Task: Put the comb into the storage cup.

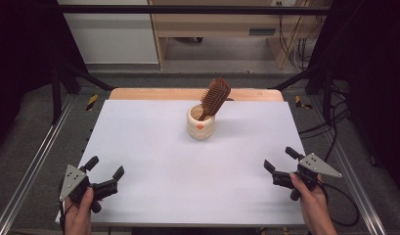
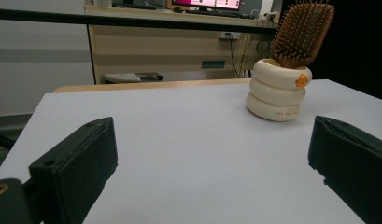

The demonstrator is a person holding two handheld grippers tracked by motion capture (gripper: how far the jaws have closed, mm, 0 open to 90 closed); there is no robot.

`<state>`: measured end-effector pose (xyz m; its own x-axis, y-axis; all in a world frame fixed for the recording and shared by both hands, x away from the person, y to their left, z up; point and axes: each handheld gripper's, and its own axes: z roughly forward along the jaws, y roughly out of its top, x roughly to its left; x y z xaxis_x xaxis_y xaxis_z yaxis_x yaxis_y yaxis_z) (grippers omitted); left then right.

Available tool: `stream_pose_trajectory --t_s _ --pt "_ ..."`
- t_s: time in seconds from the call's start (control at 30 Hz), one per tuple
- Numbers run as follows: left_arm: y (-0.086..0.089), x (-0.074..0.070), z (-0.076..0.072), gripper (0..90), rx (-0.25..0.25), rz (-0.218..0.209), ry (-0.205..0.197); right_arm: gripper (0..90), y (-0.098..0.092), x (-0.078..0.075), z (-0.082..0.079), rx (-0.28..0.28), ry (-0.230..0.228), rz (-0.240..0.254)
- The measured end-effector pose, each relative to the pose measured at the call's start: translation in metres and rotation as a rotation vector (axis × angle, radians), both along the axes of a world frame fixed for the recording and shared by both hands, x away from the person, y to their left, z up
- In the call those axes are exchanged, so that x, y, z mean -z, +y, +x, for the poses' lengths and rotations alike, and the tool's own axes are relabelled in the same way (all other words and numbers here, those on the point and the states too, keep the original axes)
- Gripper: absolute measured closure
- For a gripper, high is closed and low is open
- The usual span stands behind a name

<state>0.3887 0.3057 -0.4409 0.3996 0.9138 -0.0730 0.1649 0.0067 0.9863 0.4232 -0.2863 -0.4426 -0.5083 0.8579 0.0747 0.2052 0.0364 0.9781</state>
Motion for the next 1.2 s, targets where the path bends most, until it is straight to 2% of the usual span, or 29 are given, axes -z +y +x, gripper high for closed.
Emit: stream_pose_trajectory --t_s 0.27,0.47,0.6,0.7,0.77,1.03,1.2 --pt "-0.001 0.001 0.001 1.7 0.016 -0.005 -0.002 3.7 0.008 0.008 0.0 -0.031 0.017 -0.02" --pt "0.0 0.0 0.001 1.7 0.048 -0.025 -0.013 3.8 0.012 0.014 0.001 -0.059 0.032 -0.017" --pt "-0.004 0.0 0.001 1.7 0.057 -0.017 -0.016 3.8 0.015 0.018 0.001 -0.075 0.041 -0.012" --pt "-0.007 -0.001 0.0 1.7 0.072 0.011 -0.027 4.4 0.017 0.019 0.002 -0.09 0.042 -0.014" --pt "-0.008 -0.001 0.001 1.6 0.088 0.003 -0.03 4.5 0.018 0.02 0.003 -0.099 0.043 -0.018" --pt "-0.012 0.0 0.001 1.6 0.107 0.016 -0.029 4.1 0.025 0.021 0.007 -0.118 0.05 -0.014" --pt "-0.014 0.001 0.002 1.5 0.112 0.021 -0.03 3.9 0.032 0.022 0.009 -0.125 0.05 -0.031"
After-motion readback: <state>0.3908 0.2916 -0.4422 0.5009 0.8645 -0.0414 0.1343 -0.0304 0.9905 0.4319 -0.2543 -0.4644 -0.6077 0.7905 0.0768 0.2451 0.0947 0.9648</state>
